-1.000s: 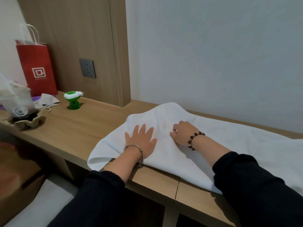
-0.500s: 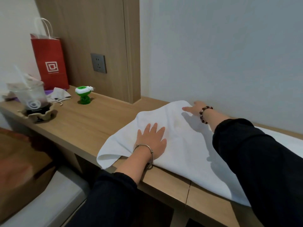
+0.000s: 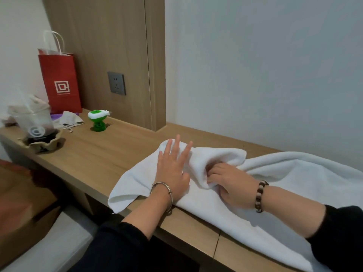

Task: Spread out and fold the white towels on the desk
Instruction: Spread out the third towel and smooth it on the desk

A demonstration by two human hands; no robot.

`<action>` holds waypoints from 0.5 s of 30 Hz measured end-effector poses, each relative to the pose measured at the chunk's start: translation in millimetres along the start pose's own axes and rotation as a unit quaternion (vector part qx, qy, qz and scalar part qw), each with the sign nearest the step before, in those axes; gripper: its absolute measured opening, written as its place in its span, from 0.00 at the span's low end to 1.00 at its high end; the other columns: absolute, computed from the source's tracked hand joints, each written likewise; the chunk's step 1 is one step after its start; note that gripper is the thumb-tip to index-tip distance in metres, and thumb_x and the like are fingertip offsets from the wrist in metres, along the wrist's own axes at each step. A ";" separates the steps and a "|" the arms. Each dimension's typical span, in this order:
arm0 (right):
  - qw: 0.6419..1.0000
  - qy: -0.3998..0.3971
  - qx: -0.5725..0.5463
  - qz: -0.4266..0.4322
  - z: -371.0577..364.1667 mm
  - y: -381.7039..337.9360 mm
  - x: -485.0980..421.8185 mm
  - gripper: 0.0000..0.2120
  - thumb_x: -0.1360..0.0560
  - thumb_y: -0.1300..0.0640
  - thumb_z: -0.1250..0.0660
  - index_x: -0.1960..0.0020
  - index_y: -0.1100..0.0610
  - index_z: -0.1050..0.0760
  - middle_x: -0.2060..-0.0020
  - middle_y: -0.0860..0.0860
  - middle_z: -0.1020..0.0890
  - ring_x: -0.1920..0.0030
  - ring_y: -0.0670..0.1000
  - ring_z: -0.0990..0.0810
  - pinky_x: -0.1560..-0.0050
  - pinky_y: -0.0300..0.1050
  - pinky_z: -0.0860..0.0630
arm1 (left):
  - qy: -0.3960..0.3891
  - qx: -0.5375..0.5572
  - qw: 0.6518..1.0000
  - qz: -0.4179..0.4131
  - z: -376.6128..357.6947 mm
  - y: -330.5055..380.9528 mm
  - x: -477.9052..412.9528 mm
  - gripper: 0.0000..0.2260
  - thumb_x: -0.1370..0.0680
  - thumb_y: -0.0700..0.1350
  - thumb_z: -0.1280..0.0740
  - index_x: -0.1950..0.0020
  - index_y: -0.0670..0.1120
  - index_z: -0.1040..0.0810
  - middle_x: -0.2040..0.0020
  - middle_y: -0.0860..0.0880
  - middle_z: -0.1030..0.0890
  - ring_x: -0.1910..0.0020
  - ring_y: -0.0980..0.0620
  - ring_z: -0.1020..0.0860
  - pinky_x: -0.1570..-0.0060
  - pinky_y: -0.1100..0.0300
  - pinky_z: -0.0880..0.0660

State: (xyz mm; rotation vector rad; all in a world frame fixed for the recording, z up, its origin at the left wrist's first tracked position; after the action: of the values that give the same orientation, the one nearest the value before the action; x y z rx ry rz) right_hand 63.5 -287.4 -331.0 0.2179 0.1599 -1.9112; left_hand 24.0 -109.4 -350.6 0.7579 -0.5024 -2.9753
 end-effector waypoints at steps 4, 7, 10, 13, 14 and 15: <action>0.999 0.006 0.028 -0.021 16.4 -2.8 3.7 0.10 0.25 0.59 0.40 0.55 0.59 0.21 0.57 0.53 0.20 0.54 0.55 0.23 0.50 0.48 0.27 | -0.079 -0.028 0.996 -0.021 -7.9 0.2 -2.1 0.28 0.26 0.39 0.42 0.27 0.56 0.37 0.23 0.57 0.47 0.24 0.52 0.59 0.28 0.49 0.59; 0.969 0.224 -0.006 -0.107 43.4 11.8 0.8 0.09 0.28 0.59 0.40 0.60 0.61 0.22 0.63 0.56 0.22 0.60 0.58 0.23 0.57 0.46 0.28 | -0.079 -0.013 0.997 -0.018 -10.3 -0.9 -1.2 0.26 0.25 0.39 0.42 0.28 0.55 0.35 0.24 0.57 0.43 0.24 0.53 0.57 0.27 0.51 0.56; 0.916 0.194 -0.068 -0.345 58.7 58.2 -18.3 0.15 0.22 0.51 0.40 0.58 0.60 0.24 0.58 0.57 0.22 0.53 0.59 0.22 0.55 0.46 0.33 | -0.077 -0.006 0.997 -0.020 -9.5 -0.8 -0.2 0.26 0.25 0.38 0.43 0.28 0.55 0.34 0.24 0.57 0.42 0.24 0.53 0.55 0.26 0.51 0.54; 0.860 -0.113 -0.124 -0.482 42.2 82.2 -34.4 0.33 0.23 0.33 0.52 0.43 0.60 0.25 0.44 0.59 0.23 0.46 0.57 0.23 0.49 0.46 0.29 | -0.079 0.005 0.997 -0.021 -7.9 0.2 -0.2 0.25 0.25 0.38 0.43 0.29 0.55 0.32 0.24 0.56 0.41 0.24 0.53 0.54 0.26 0.53 0.52; 0.852 -0.178 -0.110 -0.481 38.6 84.9 -39.5 0.36 0.25 0.30 0.52 0.38 0.58 0.27 0.41 0.57 0.24 0.46 0.56 0.23 0.50 0.45 0.28 | -0.081 0.013 0.996 -0.021 -7.7 0.6 -0.2 0.25 0.25 0.38 0.43 0.29 0.56 0.31 0.24 0.56 0.41 0.24 0.53 0.54 0.26 0.54 0.52; 0.849 -0.236 -0.071 -0.468 35.1 86.3 -44.2 0.38 0.28 0.26 0.51 0.36 0.56 0.28 0.40 0.55 0.24 0.48 0.55 0.23 0.53 0.44 0.28 | -0.083 0.022 0.996 -0.019 -7.5 0.6 0.0 0.25 0.25 0.38 0.43 0.30 0.56 0.31 0.25 0.57 0.40 0.24 0.53 0.54 0.26 0.55 0.51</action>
State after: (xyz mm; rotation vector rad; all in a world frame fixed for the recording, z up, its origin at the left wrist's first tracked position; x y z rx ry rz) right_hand 156.8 -284.2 -287.3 -0.5399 0.0719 -2.8398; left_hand 27.5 -112.2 -356.6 0.5327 -0.5677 -3.0889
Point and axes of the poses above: each hand's wrist, its own x-axis away from the middle knuckle, its own z-axis out of the back of the hand, y = z × x, the point moved 3 cm from there along -x, towards the middle knuckle
